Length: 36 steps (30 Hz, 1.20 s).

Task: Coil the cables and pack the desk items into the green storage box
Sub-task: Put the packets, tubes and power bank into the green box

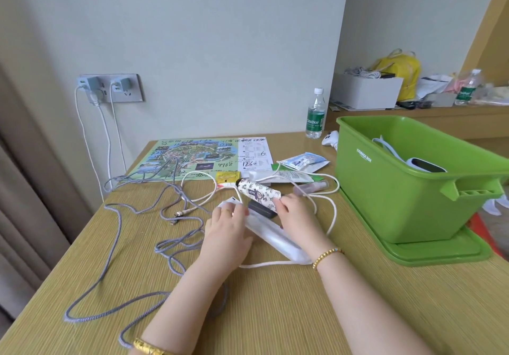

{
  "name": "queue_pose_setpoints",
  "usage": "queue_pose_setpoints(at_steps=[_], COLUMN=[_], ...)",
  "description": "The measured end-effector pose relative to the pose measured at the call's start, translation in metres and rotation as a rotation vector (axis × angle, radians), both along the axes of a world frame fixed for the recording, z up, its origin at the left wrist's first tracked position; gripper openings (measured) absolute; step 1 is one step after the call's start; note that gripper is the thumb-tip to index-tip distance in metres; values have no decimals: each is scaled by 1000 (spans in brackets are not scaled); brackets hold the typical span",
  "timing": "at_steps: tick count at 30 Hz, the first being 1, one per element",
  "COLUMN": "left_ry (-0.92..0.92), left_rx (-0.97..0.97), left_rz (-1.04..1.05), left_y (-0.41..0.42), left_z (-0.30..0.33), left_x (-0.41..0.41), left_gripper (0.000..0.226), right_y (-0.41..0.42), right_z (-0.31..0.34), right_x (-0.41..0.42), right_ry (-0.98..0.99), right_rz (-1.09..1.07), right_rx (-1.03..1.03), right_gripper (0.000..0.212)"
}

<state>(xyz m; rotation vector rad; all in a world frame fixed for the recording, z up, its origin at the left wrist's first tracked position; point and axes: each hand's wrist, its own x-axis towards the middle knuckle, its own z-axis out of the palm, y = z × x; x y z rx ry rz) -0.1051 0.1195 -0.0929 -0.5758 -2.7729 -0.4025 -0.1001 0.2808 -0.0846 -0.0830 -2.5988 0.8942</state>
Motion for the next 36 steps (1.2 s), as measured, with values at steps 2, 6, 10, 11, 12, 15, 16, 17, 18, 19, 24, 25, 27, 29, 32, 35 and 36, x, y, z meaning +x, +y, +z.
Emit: queue_pose_setpoints(at_steps=[2, 6, 10, 11, 12, 15, 16, 17, 18, 19, 24, 25, 27, 29, 32, 35, 36], left_ry=[81, 323, 298, 227, 214, 197, 193, 189, 192, 190, 306, 333, 280, 241, 234, 183, 172], left_rx=[-28, -116, -233, -218, -140, 195, 300, 383, 460, 527, 510, 447, 409, 450, 453, 138, 62], left_rz=[-151, -506, -468, -429, -381, -284, -268, -247, -222, -189, -142, -132, -75, -6, 61, 79, 79], left_y=[4, 18, 22, 21, 18, 11, 10, 9, 8, 7, 6, 6, 5, 4, 3, 12, 14], left_z=[3, 9, 12, 12, 12, 17, 21, 22, 22, 22, 28, 28, 29, 31, 32, 31, 30], left_x=[2, 9, 13, 12, 9, 9, 11, 12, 12, 11, 14, 15, 15, 12, 7, 6, 8], left_gripper=[49, 31, 30, 29, 29, 24, 20, 19, 21, 25, 29, 28, 28, 26, 23, 29, 34], right_y=[2, 9, 19, 20, 20, 22, 24, 25, 25, 24, 25, 27, 30, 31, 30, 25, 25], right_z=[3, 11, 15, 16, 17, 19, 19, 19, 20, 20, 21, 21, 23, 24, 24, 28, 27], right_x=[4, 11, 17, 18, 19, 21, 21, 20, 20, 21, 19, 19, 21, 23, 24, 26, 26], right_ry=[-32, -104, -152, -151, -143, -99, -88, -86, -91, -90, -5, 27, 70, 62, 52, 92, 116], right_rz=[-41, -41, -21, -24, -32, -102, -117, -114, -90, -65, -85, -109, -158, -183, -164, -119, -115], right_rx=[-147, -481, -645, -678, -721, -678, -650, -680, -736, -777, -776, -765, -694, -615, -575, -515, -506], right_gripper=[44, 41, 38, 37, 35, 36, 38, 39, 38, 37, 38, 38, 39, 39, 38, 41, 41])
